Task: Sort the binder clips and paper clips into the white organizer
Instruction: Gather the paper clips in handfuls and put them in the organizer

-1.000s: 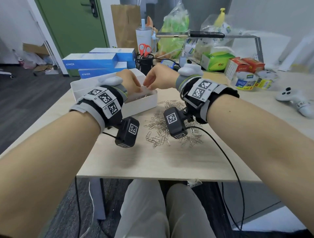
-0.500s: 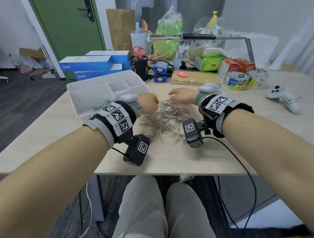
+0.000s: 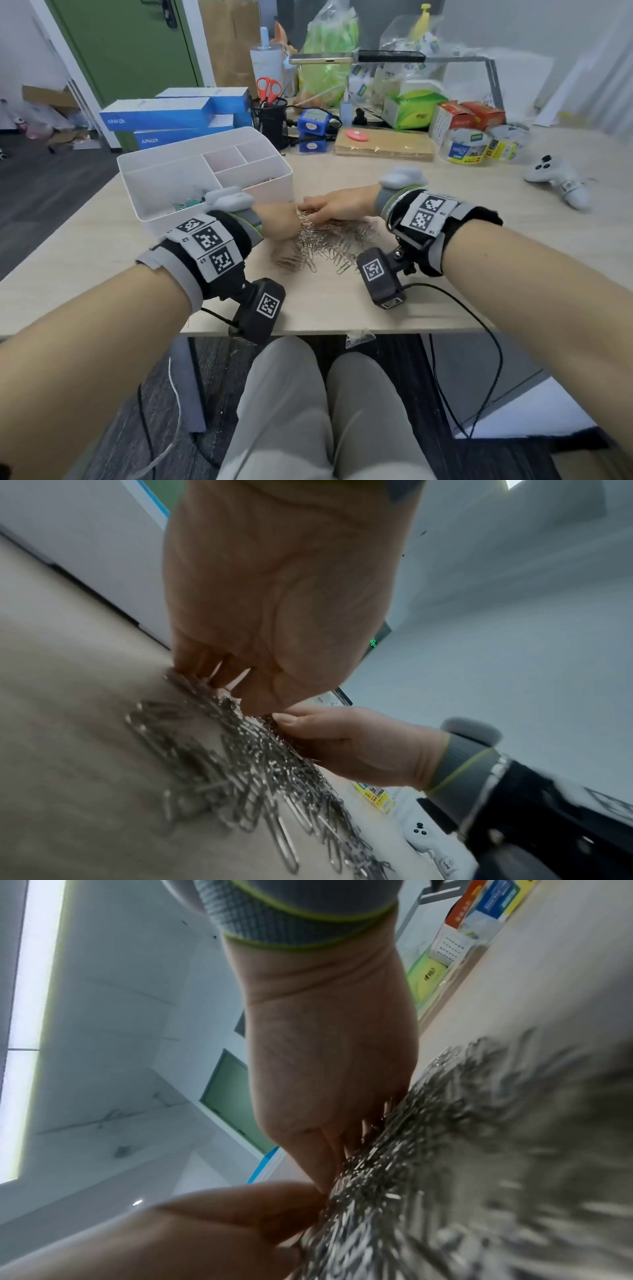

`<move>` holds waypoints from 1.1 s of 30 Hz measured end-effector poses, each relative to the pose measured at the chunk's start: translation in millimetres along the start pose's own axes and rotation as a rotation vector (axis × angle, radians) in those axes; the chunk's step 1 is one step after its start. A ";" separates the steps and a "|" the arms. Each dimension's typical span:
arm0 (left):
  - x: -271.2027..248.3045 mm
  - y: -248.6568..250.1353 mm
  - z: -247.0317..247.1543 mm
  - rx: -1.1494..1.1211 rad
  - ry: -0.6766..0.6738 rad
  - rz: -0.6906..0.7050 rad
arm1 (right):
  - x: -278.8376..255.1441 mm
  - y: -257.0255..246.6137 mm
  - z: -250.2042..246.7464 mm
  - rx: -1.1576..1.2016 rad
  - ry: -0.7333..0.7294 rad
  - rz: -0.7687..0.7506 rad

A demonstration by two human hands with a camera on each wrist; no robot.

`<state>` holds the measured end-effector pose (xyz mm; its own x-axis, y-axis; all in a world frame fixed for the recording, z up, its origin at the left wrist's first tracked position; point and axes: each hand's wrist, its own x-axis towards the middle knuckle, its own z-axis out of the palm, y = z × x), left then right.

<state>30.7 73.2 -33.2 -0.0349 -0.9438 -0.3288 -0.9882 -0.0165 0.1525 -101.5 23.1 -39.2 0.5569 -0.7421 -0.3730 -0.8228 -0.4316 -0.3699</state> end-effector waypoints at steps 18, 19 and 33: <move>4.5 15.1 15.9 -0.119 -0.003 0.099 | -44.2 21.2 18.9 0.089 0.099 0.176; 4.8 14.0 16.7 -0.119 -0.026 0.114 | -47.1 18.8 19.2 0.132 0.088 0.160; -17.2 -26.4 -5.3 0.119 -0.150 0.026 | -71.0 12.4 13.7 0.071 0.043 0.399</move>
<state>58.2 88.2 -26.7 -0.0742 -0.8835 -0.4624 -0.9970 0.0551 0.0549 -149.7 77.4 -29.0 0.1894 -0.8654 -0.4639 -0.9626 -0.0705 -0.2614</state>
